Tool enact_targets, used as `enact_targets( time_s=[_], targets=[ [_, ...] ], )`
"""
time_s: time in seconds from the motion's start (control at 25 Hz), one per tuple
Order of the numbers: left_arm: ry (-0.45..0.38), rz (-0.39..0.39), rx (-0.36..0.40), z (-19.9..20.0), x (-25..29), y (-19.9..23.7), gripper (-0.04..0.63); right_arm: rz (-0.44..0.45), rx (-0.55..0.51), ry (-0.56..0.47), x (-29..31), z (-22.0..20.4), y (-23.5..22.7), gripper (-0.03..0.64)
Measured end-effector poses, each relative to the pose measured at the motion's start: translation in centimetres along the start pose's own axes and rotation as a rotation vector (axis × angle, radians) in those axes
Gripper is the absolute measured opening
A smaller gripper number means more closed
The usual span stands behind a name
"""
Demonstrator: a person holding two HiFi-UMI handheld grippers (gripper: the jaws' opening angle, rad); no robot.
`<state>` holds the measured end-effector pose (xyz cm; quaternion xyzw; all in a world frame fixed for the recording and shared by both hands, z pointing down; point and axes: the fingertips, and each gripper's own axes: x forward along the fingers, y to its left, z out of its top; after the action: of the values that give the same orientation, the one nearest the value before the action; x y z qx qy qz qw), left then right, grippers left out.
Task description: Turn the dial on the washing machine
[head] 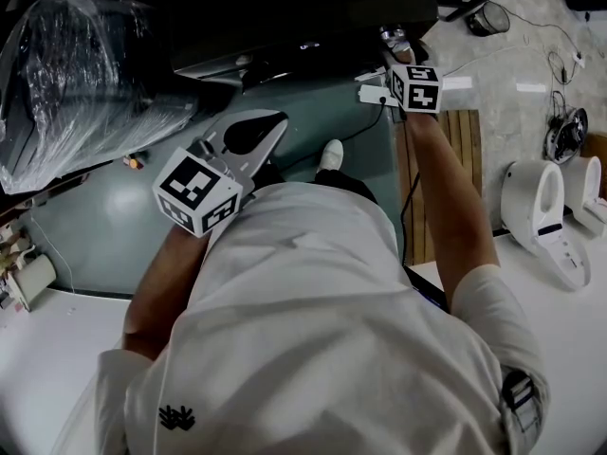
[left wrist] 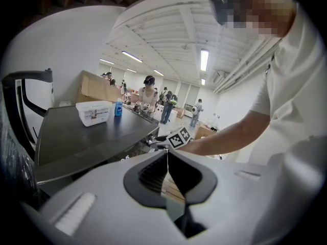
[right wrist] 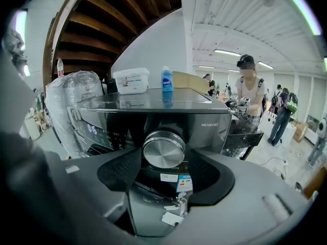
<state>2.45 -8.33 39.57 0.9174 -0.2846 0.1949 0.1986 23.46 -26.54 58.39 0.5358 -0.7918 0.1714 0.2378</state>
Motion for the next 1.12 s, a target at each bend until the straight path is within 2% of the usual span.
enact_targets(
  time_s=[0.32, 0.64, 0.8, 1.12],
  targets=[
    [-0.002, -0.007, 0.003, 0.0, 0.3, -0.4, 0.057, -0.01, -0.222, 0.012, -0.6, -0.1, 1.3, 0.264],
    [-0.001, -0.003, -0.002, 0.0, 0.3, -0.6, 0.057, -0.09, -0.339, 0.038, 0.9, -0.2, 1.3, 0.264],
    [0.0, 0.004, -0.004, -0.2, 0.1, -0.4, 0.057, -0.107, -0.302, 0.043, 0.8, 0.0, 0.8, 0.262],
    [-0.006, 0.009, -0.01, 0.0, 0.2, -0.4, 0.057, -0.042, -0.076, 0.008, 0.2, 0.6, 0.2, 0.262]
  ],
)
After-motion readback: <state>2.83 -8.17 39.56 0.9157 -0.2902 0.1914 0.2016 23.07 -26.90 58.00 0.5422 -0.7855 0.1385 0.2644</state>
